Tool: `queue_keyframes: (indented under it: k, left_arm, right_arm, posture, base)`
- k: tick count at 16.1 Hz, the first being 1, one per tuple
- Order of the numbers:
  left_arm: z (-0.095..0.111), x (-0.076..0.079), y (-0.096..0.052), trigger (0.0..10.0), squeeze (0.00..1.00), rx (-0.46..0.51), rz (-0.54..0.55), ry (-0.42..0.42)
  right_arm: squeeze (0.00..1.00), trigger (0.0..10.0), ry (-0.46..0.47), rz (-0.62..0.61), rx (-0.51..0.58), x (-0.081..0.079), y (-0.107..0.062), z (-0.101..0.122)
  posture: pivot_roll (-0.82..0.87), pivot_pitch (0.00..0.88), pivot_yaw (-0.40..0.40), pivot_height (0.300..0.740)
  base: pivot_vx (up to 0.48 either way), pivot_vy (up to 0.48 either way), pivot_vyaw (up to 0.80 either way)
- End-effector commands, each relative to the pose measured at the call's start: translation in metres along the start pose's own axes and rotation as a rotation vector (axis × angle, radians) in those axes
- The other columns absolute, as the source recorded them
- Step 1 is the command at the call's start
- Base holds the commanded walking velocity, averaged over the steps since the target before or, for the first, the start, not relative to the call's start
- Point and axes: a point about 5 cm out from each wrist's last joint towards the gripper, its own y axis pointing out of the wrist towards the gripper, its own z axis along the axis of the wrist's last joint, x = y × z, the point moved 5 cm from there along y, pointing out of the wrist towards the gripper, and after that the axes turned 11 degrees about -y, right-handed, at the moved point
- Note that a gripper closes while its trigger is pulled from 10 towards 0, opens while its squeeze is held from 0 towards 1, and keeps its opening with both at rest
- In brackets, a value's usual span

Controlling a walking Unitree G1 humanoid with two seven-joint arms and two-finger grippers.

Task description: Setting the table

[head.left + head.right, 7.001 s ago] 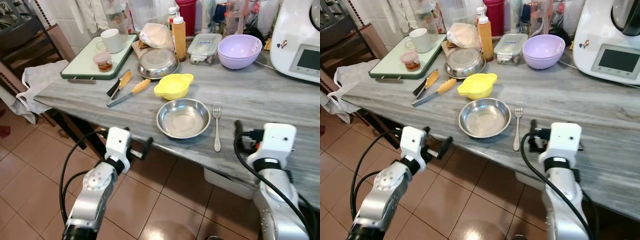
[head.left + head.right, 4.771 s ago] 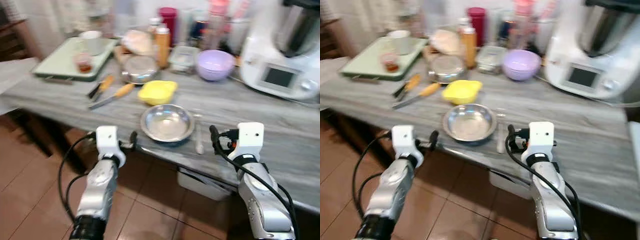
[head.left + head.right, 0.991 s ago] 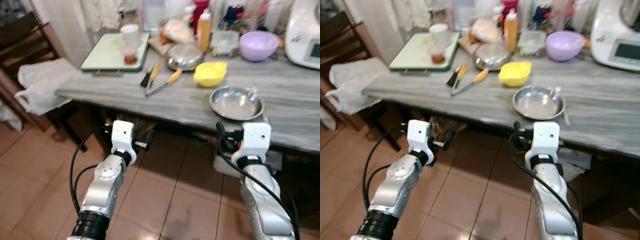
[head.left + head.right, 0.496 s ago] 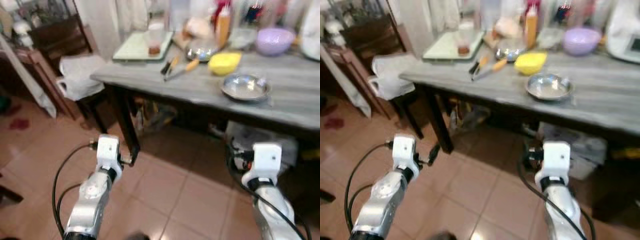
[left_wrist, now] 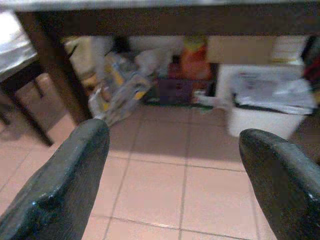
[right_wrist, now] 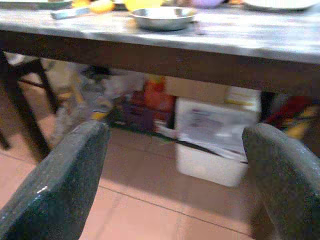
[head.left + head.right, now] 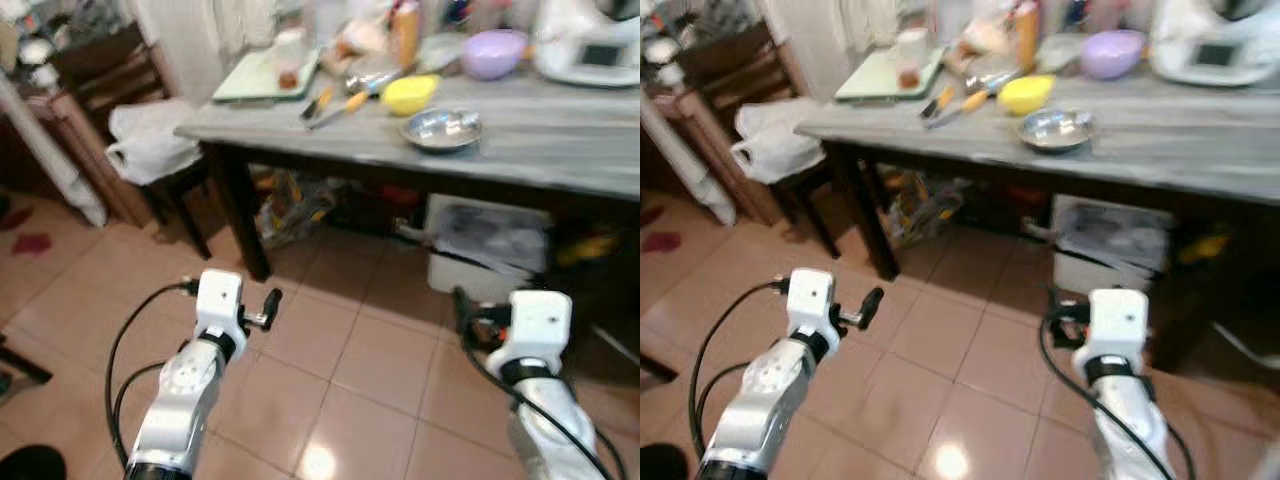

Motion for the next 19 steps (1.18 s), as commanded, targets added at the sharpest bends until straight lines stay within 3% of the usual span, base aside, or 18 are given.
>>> queue_keyframes:
  k: [1,3,13,19]
  left_arm:
    - [0.003,-0.014,-0.003,10.0,0.0,-0.001,0.028,0.029]
    - [0.005,-0.014,-0.003,10.0,0.0,0.007,0.019,0.019]
    - [0.007,0.009,-0.003,10.0,0.0,0.023,-0.099,-0.011]
    - [0.005,0.011,-0.004,10.0,0.0,0.013,-0.116,-0.015]
  right_arm:
    - [0.0,10.0,0.02,0.021,0.017,-0.008,0.001,0.006]
    - [0.0,10.0,0.011,0.021,0.009,-0.009,0.003,0.005]
    - [0.0,10.0,-0.007,0.04,0.024,-0.012,0.007,0.01]
    - [0.0,10.0,-0.002,0.039,0.025,-0.013,0.006,0.01]
  posture:
    - [-0.18,0.036,0.1,0.74]
    - [-0.17,0.035,0.098,0.74]
    - [-0.18,0.043,0.103,0.74]
    - [-0.18,0.049,0.106,0.74]
  base:
    - [0.0,0.0,0.0]
    - [0.0,0.0,0.0]
    - [0.0,0.0,-0.78]
    - [0.0,-0.375,-0.1]
